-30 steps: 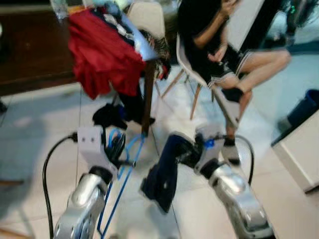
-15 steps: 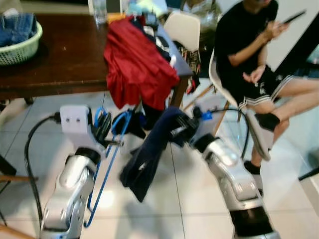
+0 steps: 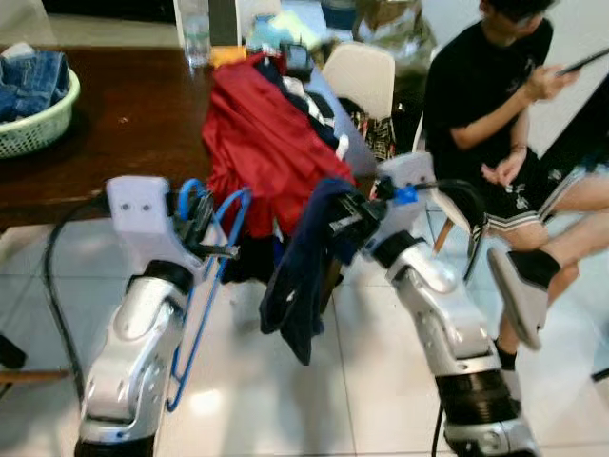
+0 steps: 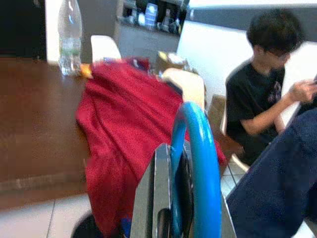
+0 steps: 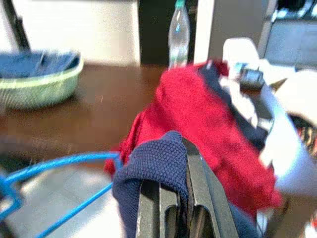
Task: Hang hanger
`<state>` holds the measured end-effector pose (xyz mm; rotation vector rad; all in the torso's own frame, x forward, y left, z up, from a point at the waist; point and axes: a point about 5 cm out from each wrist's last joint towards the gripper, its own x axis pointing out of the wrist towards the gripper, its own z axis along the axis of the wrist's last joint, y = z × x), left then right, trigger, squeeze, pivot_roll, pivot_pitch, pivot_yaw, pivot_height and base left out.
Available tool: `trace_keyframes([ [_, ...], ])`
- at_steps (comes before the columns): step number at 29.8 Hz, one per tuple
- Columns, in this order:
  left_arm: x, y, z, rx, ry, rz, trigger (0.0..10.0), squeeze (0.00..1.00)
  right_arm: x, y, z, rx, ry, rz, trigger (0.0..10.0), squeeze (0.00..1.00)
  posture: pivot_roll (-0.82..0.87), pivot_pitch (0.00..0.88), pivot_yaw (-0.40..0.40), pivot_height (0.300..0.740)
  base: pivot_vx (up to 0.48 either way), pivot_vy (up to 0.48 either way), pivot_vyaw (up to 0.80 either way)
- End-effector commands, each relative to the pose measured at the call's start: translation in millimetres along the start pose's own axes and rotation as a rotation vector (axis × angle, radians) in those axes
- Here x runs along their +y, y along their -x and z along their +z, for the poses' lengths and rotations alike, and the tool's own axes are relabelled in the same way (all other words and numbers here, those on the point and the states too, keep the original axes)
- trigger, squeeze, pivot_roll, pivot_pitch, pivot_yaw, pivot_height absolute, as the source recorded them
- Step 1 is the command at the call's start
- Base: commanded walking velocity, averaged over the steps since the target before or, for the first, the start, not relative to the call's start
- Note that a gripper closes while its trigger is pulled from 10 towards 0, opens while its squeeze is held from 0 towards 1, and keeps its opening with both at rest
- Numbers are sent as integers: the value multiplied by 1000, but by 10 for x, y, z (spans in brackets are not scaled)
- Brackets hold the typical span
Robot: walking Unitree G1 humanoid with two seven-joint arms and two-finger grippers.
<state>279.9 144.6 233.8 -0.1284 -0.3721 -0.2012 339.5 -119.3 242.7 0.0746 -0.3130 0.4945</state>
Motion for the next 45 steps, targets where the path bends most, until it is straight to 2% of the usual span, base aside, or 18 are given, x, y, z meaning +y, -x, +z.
trace_keyframes([
  [1,13,-3,41,-8,-7,-1,10000,0,3,-66,130,-70,-18,15,10000,0,157,132,-114,740,480,0,0],
  [2,9,-35,112,-33,-15,-6,10000,0,-32,-174,312,-132,-40,25,10000,0,163,126,-115,740,480,0,0],
  [3,9,-35,112,-33,-15,-6,10000,0,-32,-174,312,-132,-40,25,10000,0,163,126,-115,740,480,0,0],
  [4,8,-60,176,-54,-20,-9,10000,0,-42,-254,457,-179,-51,38,10000,0,163,126,-115,740,480,0,0],
  [5,8,-60,176,-54,-20,-9,10000,0,-42,-254,457,-179,-51,38,10000,0,163,126,-115,740,480,0,0],
  [8,29,-136,425,-136,-34,-7,10000,0,7,-441,839,-295,-40,81,10000,0,181,125,-116,740,480,0,0],
  [17,80,-178,641,-202,-57,7,10000,0,77,-591,1089,-369,-51,108,10000,0,190,123,-117,740,480,0,0],
  [18,134,-183,687,-216,-79,25,10000,0,130,-638,1123,-382,-70,114,10000,0,203,122,-126,740,480,0,0],
  [22,172,-184,715,-225,-95,38,10000,0,167,-667,1140,-388,-82,117,10000,0,203,122,-126,740,480,0,0],
  [24,318,-185,854,-264,-149,87,10000,0,258,-773,1232,-409,-117,123,10000,0,215,121,-134,740,480,0,0],
  [26,318,-185,854,-264,-149,87,10000,0,258,-773,1232,-409,-117,123,10000,0,215,121,-134,740,480,0,0],
  [28,392,-180,952,-293,-182,121,10000,0,311,-903,1494,-475,-189,114,10000,0,217,112,-145,740,480,0,0],
  [30,392,-180,952,-293,-182,121,10000,0,311,-903,1494,-475,-189,114,10000,0,217,112,-145,740,480,0,0],
  [32,409,-178,969,-299,-187,141,10000,0,393,-996,1773,-546,-238,120,10000,0,218,107,-153,740,480,0,0],
  [35,392,-168,931,-288,-182,150,10000,0,508,-1077,1940,-573,-263,150,10000,0,222,106,-162,740,480,0,0],
  [42,362,-139,851,-258,-171,164,10000,0,674,-1145,1889,-546,-276,205,10000,0,224,109,-171,740,480,0,0],
  [44,321,-124,744,-217,-176,172,10000,0,947,-1189,1568,-436,-245,286,10000,0,217,117,-173,740,480,0,0],
  [45,321,-124,744,-217,-176,172,10000,0,947,-1189,1568,-436,-245,286,10000,0,217,117,-173,740,480,0,0],
])
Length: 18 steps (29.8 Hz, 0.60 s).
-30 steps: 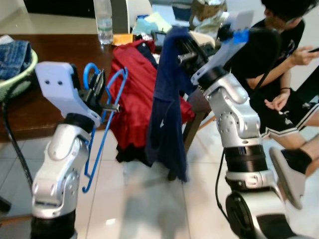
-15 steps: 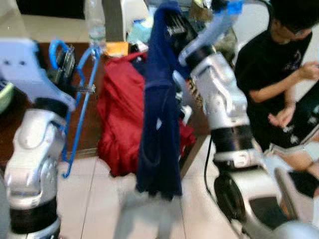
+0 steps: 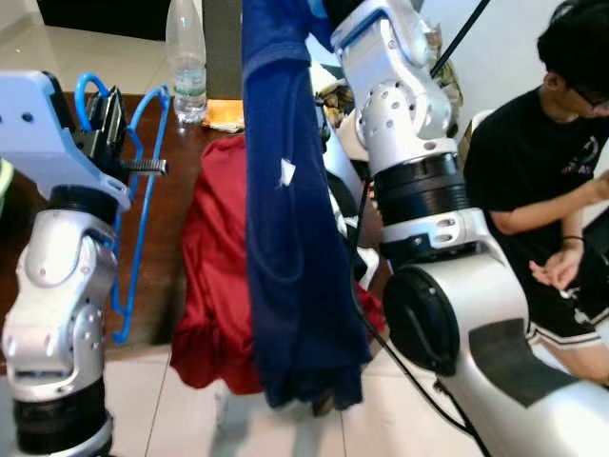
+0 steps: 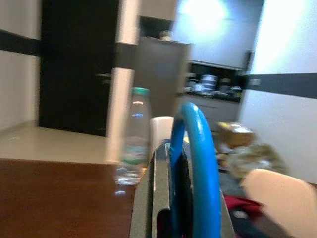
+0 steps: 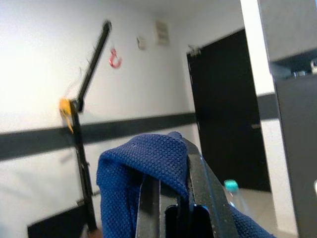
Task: Hang hanger
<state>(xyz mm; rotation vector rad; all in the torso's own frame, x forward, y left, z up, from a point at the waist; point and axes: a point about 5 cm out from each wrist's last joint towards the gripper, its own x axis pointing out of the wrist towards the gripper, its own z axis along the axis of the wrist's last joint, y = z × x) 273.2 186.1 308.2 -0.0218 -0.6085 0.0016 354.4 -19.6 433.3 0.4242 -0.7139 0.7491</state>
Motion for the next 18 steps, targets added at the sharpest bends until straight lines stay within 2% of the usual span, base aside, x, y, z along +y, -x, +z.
trace_keyframes([
  [1,-20,45,-71,39,-22,16,10000,0,221,61,-330,110,20,81,10000,0,214,119,-174,740,480,0,0],
  [2,-33,56,-112,58,-18,22,10000,0,281,137,-531,174,55,91,10000,0,212,122,-174,740,360,0,0],
  [5,-36,61,-138,72,-16,27,10000,0,299,176,-654,211,79,86,10000,0,212,122,-174,740,358,0,0],
  [6,-39,62,-161,85,-4,32,10000,0,272,222,-768,248,97,54,10000,0,213,125,-176,740,0,0,0],
  [7,-39,62,-161,85,-4,32,10000,0,272,222,-768,248,97,54,10000,0,213,125,-176,740,0,0,0],
  [9,-34,65,-173,96,-7,49,10000,0,170,326,-973,344,157,5,10000,0,215,127,-178,740,0,0,0],
  [12,-31,67,-173,98,-9,55,10000,0,140,365,-1032,376,165,-4,10000,0,215,127,-178,740,0,0,0],
  [14,8,82,-182,105,-26,87,10000,0,132,501,-1191,462,199,49,10000,0,214,129,-178,740,0,0,0],
  [17,24,90,-191,110,-30,100,10000,0,127,558,-1242,489,213,61,10000,0,209,131,-176,740,0,0,0],
  [18,30,94,-204,116,-34,107,10000,0,89,623,-1286,519,269,61,10000,0,208,131,-175,740,0,0,0],
])
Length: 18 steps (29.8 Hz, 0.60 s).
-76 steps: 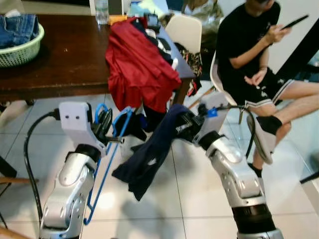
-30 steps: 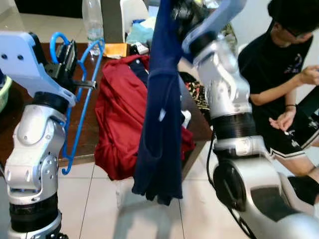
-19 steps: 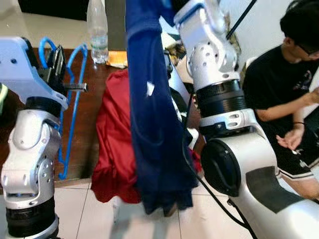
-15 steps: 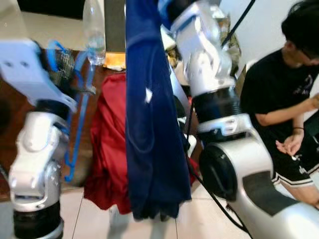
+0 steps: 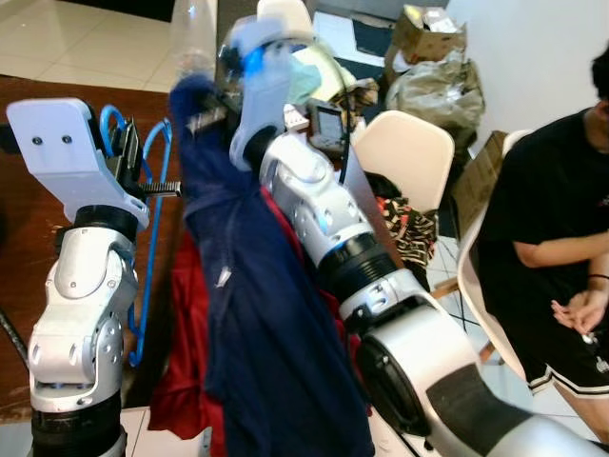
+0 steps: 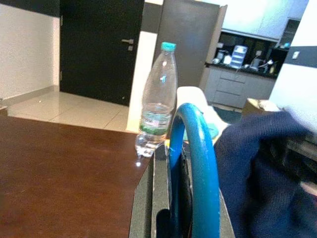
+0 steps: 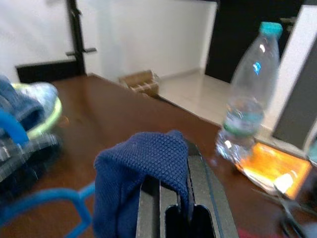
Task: Hang hanger
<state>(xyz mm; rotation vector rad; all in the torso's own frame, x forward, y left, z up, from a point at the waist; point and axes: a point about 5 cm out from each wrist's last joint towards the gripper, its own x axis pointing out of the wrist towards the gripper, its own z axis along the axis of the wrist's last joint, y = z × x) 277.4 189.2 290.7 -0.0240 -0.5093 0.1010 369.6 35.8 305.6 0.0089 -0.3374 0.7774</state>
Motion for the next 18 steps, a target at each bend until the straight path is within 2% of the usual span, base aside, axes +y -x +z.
trace_keyframes([
  [1,-3,25,-40,18,-6,12,10000,0,-30,30,-44,26,45,-3,10000,0,208,131,-175,740,0,0,0],
  [4,-4,26,-48,22,-8,14,10000,0,-48,53,-86,42,83,-16,10000,0,208,131,-175,740,0,0,0],
  [6,-39,24,-58,27,-6,2,10000,0,-264,173,-270,131,194,-118,10000,0,208,130,-170,740,0,0,0],
  [7,-49,23,-59,28,-5,-1,10000,0,-337,214,-324,156,216,-149,10000,0,208,130,-170,740,0,0,0],
  [8,-49,23,-59,28,-5,-1,10000,0,-337,214,-324,156,216,-149,10000,0,208,130,-170,740,0,0,0],
  [9,-54,21,-60,29,-5,-4,10000,0,-400,257,-375,187,244,-166,10000,286,208,129,-169,740,0,0,0],
  [11,-54,21,-60,29,-5,-4,10000,0,-400,257,-375,187,244,-166,10000,286,208,129,-169,740,0,0,0],
  [12,-60,16,-59,28,-8,-8,10000,0,-460,331,-470,236,261,-150,10000,1000,210,124,-168,740,0,0,0],
  [16,-64,12,-55,26,-10,-10,10000,0,-483,379,-542,273,266,-137,10000,1000,210,121,-165,740,0,0,0],
  [17,-60,7,-49,24,-17,-9,10000,0,-562,463,-627,332,291,-161,10000,1000,210,120,-163,740,0,0,0],
  [18,-60,7,-49,24,-17,-9,10000,0,-562,463,-627,332,291,-161,10000,1000,210,120,-163,740,0,0,0],
])
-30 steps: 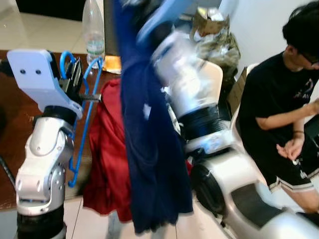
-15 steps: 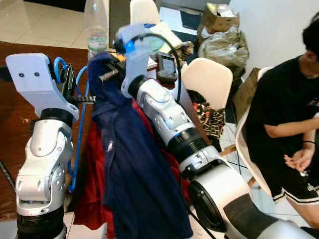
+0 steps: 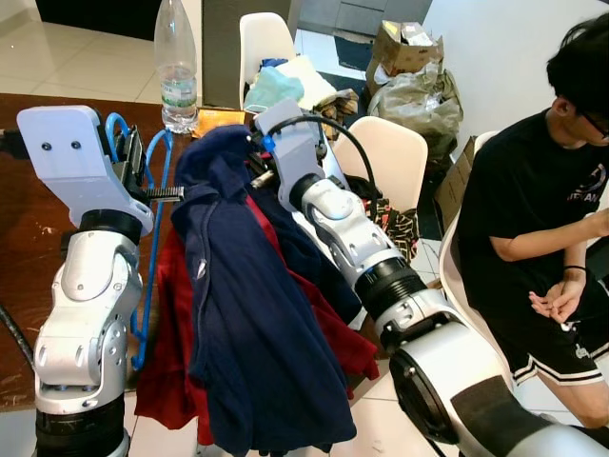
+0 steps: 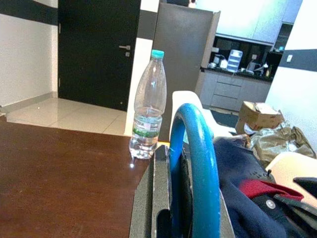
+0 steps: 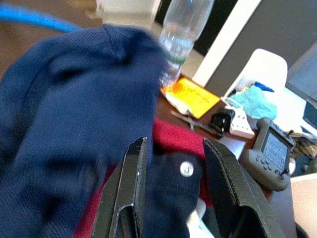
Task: Hang hanger
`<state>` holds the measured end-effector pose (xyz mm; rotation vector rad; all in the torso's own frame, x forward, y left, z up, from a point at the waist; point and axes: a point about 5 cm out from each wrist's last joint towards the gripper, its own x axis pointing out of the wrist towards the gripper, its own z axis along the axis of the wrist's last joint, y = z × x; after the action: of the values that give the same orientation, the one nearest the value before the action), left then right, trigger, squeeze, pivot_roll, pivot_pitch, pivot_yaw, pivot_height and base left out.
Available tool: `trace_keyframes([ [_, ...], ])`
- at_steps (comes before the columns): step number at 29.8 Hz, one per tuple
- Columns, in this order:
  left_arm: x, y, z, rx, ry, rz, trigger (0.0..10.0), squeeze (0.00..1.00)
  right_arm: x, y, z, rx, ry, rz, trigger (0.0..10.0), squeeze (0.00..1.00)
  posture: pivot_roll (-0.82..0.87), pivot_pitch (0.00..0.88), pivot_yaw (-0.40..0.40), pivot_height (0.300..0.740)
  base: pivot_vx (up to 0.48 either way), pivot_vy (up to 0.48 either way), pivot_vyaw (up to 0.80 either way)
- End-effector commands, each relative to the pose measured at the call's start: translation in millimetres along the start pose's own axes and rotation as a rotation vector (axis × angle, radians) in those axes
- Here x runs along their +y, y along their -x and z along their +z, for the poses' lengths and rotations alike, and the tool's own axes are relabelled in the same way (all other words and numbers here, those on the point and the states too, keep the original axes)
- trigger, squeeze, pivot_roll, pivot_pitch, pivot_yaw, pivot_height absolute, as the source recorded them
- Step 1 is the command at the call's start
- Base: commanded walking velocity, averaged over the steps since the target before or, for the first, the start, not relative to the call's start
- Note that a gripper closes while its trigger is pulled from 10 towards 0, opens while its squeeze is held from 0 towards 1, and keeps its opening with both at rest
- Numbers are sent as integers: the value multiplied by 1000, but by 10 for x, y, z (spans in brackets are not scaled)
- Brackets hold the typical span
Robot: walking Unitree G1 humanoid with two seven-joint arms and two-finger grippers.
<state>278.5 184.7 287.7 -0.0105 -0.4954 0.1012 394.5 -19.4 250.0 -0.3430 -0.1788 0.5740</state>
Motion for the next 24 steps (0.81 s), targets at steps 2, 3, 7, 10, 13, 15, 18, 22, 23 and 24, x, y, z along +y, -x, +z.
trace_keyframes([
  [2,-7,-7,-11,9,-12,-7,10000,0,-112,87,-235,107,9,-32,10000,1000,210,120,-163,740,0,0,0],
  [3,-3,-8,-8,8,-15,-8,10000,0,-140,104,-269,126,7,-38,10000,1000,210,120,-163,740,0,0,0],
  [7,75,-36,40,-10,-67,-8,10000,0,-308,215,-352,123,-141,-25,10000,1000,212,116,-159,740,0,0,0],
  [10,145,-78,106,-29,-103,-35,10000,0,-426,287,-343,69,-255,-12,10000,1000,209,117,-157,740,0,0,0],
  [13,205,-112,168,-47,-132,-48,10000,0,-521,334,-336,38,-306,-29,10000,1000,208,119,-152,740,0,0,0],
  [15,205,-112,168,-47,-132,-48,10000,0,-521,334,-336,38,-306,-29,10000,1000,208,119,-152,740,0,0,0],
  [18,376,-195,333,-86,-163,-41,10000,0,-729,459,-298,-54,-426,-73,10000,600,204,126,-136,740,0,0,0],
  [22,437,-229,414,-104,-163,-42,10000,0,-785,510,-273,-102,-482,-92,10000,0,202,127,-134,740,0,0,0],
  [23,437,-229,414,-104,-163,-42,10000,0,-785,510,-273,-102,-482,-92,10000,0,202,127,-134,740,0,0,0],
  [24,379,-260,498,-106,-64,-148,10000,0,-714,553,-223,-174,-527,-34,10000,0,198,128,-129,740,0,0,0],
])
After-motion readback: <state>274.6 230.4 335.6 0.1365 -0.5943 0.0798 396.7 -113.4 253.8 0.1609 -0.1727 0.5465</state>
